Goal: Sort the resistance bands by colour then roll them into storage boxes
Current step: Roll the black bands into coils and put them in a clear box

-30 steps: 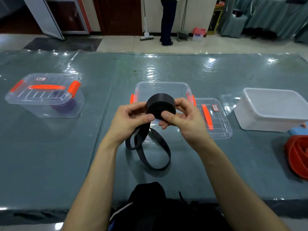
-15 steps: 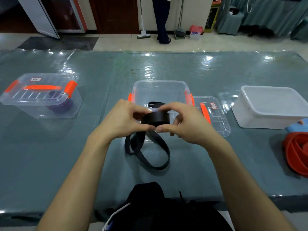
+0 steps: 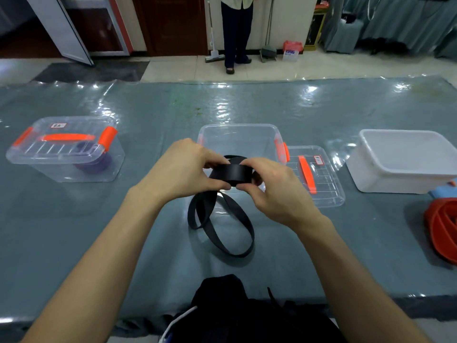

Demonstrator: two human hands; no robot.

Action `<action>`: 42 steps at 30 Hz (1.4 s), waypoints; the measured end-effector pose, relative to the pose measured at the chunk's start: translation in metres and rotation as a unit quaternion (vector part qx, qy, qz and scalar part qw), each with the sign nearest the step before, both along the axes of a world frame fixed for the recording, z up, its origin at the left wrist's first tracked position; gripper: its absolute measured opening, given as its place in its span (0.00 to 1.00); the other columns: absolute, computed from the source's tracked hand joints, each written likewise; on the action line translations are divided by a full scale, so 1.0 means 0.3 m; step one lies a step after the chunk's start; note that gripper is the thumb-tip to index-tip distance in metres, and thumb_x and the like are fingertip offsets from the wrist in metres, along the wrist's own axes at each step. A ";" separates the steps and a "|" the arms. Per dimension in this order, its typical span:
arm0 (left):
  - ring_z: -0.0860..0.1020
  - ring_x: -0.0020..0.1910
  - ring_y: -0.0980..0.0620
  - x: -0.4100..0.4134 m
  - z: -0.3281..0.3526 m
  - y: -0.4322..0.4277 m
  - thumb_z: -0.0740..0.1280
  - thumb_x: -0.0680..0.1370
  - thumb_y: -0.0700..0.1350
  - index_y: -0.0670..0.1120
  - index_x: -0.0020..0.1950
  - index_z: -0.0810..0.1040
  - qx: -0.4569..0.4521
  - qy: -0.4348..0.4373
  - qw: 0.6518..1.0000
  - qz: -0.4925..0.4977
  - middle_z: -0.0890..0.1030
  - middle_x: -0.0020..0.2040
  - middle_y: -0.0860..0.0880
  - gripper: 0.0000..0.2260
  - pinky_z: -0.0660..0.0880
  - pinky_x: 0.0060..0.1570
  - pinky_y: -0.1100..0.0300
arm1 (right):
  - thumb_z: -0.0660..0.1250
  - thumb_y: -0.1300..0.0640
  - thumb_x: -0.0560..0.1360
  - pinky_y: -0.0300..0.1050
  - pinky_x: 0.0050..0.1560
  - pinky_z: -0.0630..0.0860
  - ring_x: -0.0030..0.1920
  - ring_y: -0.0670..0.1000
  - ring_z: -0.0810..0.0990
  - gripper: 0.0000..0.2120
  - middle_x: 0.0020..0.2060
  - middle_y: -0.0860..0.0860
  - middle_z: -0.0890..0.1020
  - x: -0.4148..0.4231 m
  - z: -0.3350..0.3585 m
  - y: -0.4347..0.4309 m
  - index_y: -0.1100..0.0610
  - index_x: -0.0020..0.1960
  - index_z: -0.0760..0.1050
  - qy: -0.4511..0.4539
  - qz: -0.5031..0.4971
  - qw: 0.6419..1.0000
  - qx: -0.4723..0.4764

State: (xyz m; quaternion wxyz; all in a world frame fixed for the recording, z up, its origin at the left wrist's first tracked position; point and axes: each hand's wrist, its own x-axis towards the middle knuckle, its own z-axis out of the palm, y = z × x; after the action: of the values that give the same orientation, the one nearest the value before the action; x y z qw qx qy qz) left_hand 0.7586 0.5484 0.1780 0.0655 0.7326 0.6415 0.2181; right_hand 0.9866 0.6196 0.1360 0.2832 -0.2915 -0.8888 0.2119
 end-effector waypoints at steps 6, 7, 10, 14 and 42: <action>0.87 0.48 0.63 0.004 -0.043 -0.008 0.87 0.66 0.50 0.55 0.56 0.90 -0.024 -0.159 0.987 0.019 0.89 0.45 0.59 0.20 0.81 0.55 0.65 | 0.78 0.53 0.77 0.42 0.49 0.76 0.44 0.46 0.78 0.17 0.47 0.45 0.82 0.012 0.013 0.019 0.52 0.63 0.79 -0.003 0.014 0.999 -0.049; 0.86 0.46 0.63 0.011 -0.040 -0.004 0.87 0.66 0.53 0.57 0.55 0.90 -0.009 -0.113 0.993 0.013 0.89 0.43 0.59 0.18 0.81 0.52 0.65 | 0.78 0.51 0.76 0.45 0.50 0.78 0.44 0.46 0.78 0.18 0.49 0.46 0.83 0.006 0.012 0.022 0.52 0.64 0.79 -0.027 0.023 0.998 -0.058; 0.86 0.43 0.61 0.031 -0.023 0.000 0.81 0.67 0.65 0.59 0.54 0.90 0.026 -0.016 0.999 -0.015 0.89 0.42 0.58 0.18 0.80 0.47 0.62 | 0.80 0.50 0.74 0.56 0.49 0.81 0.44 0.51 0.82 0.16 0.46 0.48 0.85 0.002 0.010 0.025 0.53 0.59 0.82 -0.026 0.015 0.998 -0.057; 0.87 0.50 0.62 0.012 -0.020 -0.005 0.88 0.65 0.53 0.54 0.58 0.90 -0.023 -0.173 0.985 0.002 0.90 0.47 0.58 0.23 0.81 0.57 0.64 | 0.84 0.56 0.71 0.43 0.46 0.82 0.39 0.44 0.85 0.16 0.39 0.40 0.86 0.038 0.022 0.027 0.51 0.56 0.86 0.082 0.001 0.988 -0.130; 0.85 0.40 0.55 0.041 0.045 0.044 0.87 0.66 0.42 0.47 0.48 0.88 0.018 -0.435 0.900 -0.033 0.88 0.42 0.50 0.15 0.80 0.45 0.63 | 0.85 0.48 0.69 0.47 0.36 0.77 0.29 0.57 0.84 0.22 0.40 0.41 0.88 0.086 0.220 0.035 0.43 0.61 0.84 0.081 -0.044 0.962 -0.258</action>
State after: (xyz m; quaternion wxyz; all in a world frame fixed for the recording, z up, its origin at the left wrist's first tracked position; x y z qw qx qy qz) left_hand 0.7708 0.5617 0.1915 0.3317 0.5867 0.5204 0.5243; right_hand 1.0122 0.6300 0.2021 0.2781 -0.3756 -0.7642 0.4445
